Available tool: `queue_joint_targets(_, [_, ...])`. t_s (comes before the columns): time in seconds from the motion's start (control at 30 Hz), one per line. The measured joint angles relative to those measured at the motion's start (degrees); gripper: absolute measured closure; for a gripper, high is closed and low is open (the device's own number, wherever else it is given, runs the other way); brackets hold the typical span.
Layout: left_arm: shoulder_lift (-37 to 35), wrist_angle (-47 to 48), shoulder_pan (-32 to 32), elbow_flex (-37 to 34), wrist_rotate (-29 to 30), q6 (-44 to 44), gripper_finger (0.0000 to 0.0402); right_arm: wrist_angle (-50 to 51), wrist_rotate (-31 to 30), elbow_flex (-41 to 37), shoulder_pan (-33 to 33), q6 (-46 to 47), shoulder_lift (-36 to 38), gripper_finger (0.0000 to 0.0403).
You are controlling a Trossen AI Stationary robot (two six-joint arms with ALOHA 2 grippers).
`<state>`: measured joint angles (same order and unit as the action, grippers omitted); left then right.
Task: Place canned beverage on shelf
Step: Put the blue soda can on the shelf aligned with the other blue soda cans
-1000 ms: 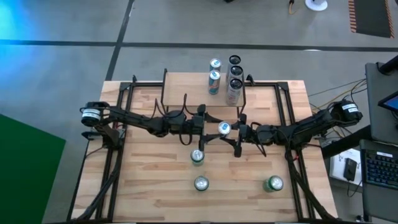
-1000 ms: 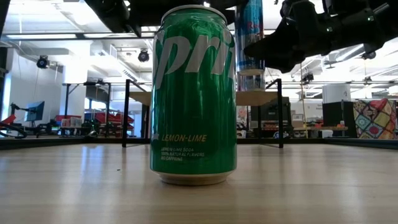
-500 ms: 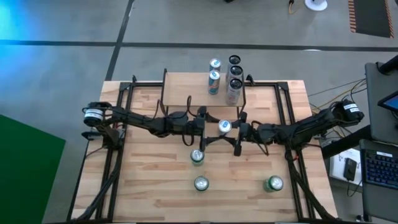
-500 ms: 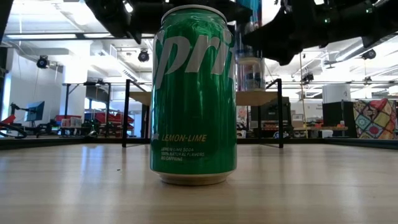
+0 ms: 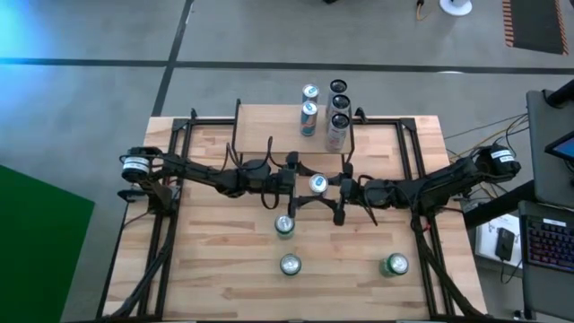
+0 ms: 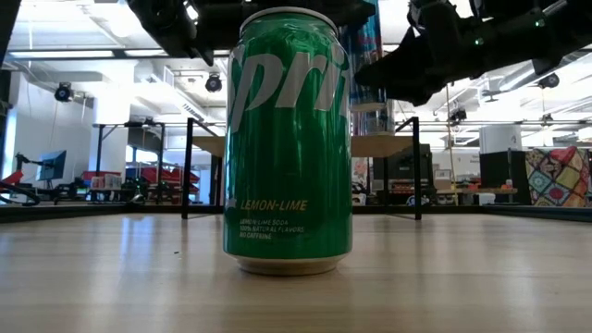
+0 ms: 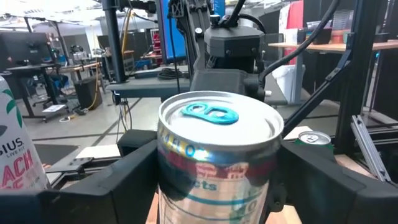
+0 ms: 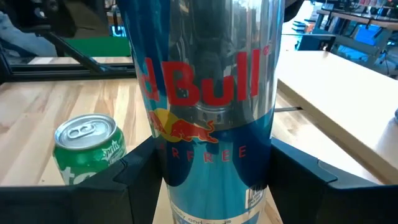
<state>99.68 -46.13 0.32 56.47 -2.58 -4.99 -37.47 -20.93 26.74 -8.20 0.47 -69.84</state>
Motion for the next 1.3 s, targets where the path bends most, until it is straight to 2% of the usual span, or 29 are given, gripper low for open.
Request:
queue_joint_targets(0.3, [-0.1,0.2,2.3,0.0,-1.0,2.2,0.0181,0.6,0.2,0.0,0.2,1.5,0.0,0.0170])
queue_joint_targets(0.47, [-2.6,5.1,4.4,0.1,-1.3,3.1,0.0176,1.8,-2.2,0.0,0.4,2.9,1.2,0.0145])
queue_joint_targets(0.6, [-7.4,11.0,6.9,0.1,0.3,2.4,0.0167,3.9,-5.9,0.0,0.5,2.5,4.9,0.0108])
queue_joint_targets(0.73, [-10.5,15.7,10.2,0.1,2.2,1.6,0.0171,8.9,-6.1,-0.1,0.3,2.8,9.5,0.0086])
queue_joint_targets(1.07, [-9.0,17.3,17.6,0.4,-0.2,3.9,0.0172,14.5,-6.3,-0.8,0.4,3.0,17.6,0.0096])
queue_joint_targets(1.3, [-4.8,30.1,20.0,10.5,-2.9,3.6,0.0172,14.6,-6.3,-0.9,0.3,3.5,17.4,0.0097])
